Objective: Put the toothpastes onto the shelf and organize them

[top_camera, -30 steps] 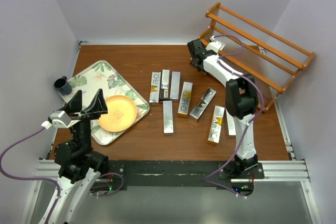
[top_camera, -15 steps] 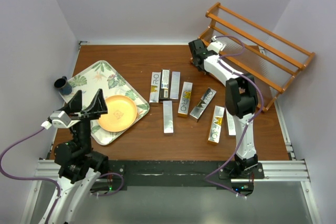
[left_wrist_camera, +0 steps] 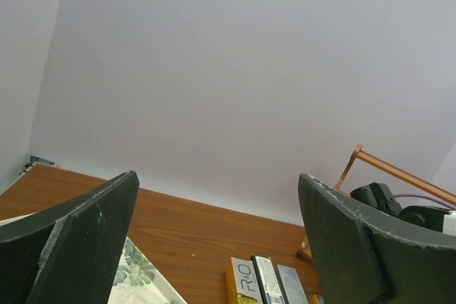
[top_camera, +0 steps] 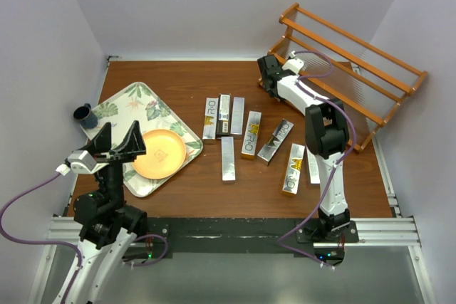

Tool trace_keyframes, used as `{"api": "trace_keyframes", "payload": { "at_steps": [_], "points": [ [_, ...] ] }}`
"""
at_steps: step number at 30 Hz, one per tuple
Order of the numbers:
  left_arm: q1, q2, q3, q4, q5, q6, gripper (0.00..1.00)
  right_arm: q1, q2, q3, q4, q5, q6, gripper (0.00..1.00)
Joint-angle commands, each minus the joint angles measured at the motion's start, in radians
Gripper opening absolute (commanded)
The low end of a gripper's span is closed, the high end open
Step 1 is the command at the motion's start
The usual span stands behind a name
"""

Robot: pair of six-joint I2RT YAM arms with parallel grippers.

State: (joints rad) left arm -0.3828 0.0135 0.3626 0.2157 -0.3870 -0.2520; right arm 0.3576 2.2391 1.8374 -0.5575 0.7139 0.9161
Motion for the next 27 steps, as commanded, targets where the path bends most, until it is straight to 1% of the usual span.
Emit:
{"api": "trace_keyframes", "payload": {
  "at_steps": [1,6,10,21,25,26,27],
  "points": [
    [-0.007,-0.007,0.027,0.019,-0.006,-0.007,1.00,-0.006,-0.025,-0.004,0.061,0.047,0.026,0.57],
    [-0.007,-0.009,0.027,0.019,-0.004,-0.007,1.00,-0.009,-0.026,-0.006,0.073,0.033,0.027,0.63],
    [-0.008,-0.009,0.027,0.019,-0.004,-0.007,1.00,-0.009,-0.027,-0.013,0.077,0.021,0.024,0.63],
    [-0.010,-0.007,0.027,0.021,-0.001,-0.007,1.00,-0.009,-0.042,-0.049,0.065,0.006,0.027,0.61],
    [-0.010,-0.007,0.026,0.021,-0.001,-0.007,1.00,-0.008,-0.053,-0.078,0.085,0.007,0.027,0.61],
    [-0.010,-0.009,0.026,0.021,-0.001,-0.007,1.00,-0.008,-0.056,-0.082,0.090,0.009,0.027,0.61],
    [-0.010,-0.007,0.026,0.019,-0.001,-0.007,1.00,-0.006,-0.059,-0.084,0.091,0.010,0.020,0.58]
  ]
}}
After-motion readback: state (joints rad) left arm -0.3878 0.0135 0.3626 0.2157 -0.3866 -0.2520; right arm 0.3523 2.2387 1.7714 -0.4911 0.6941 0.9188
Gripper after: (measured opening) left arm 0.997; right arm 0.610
